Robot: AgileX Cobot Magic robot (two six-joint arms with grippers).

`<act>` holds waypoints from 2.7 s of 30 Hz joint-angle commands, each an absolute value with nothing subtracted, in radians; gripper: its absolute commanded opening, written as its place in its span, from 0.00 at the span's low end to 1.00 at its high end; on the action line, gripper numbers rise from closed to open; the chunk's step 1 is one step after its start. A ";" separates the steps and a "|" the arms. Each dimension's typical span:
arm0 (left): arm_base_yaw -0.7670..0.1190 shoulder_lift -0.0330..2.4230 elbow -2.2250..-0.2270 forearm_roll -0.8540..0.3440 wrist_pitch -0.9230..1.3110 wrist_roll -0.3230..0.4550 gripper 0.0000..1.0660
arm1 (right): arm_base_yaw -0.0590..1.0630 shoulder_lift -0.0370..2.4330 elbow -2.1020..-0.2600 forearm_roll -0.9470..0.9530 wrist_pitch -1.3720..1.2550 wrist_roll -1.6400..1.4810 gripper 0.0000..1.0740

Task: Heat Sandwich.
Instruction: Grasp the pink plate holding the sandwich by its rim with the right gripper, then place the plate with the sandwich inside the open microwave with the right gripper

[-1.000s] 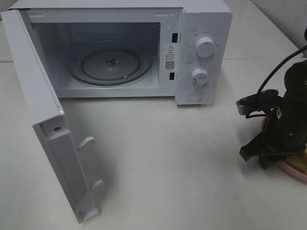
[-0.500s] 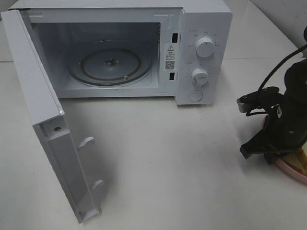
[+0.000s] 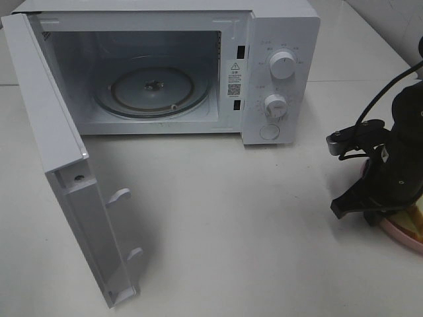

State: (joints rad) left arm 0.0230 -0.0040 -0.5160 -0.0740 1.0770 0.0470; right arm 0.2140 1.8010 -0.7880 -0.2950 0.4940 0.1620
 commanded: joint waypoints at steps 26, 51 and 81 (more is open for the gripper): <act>0.022 -0.023 -0.515 -0.079 1.067 0.043 0.94 | 0.369 1.711 -0.785 -0.463 0.719 0.371 0.00; 0.022 -0.023 -0.515 -0.080 1.067 0.045 0.94 | 0.565 1.453 -0.784 -0.459 0.973 0.337 0.00; 0.022 -0.023 -0.515 -0.080 1.067 0.045 0.94 | 0.921 1.328 -0.784 -0.456 1.053 0.112 0.00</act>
State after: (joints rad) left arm 0.0230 -0.0040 -0.5160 -0.0740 1.0770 0.0480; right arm 0.9160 1.3330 -0.7840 -0.4310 1.0520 0.1540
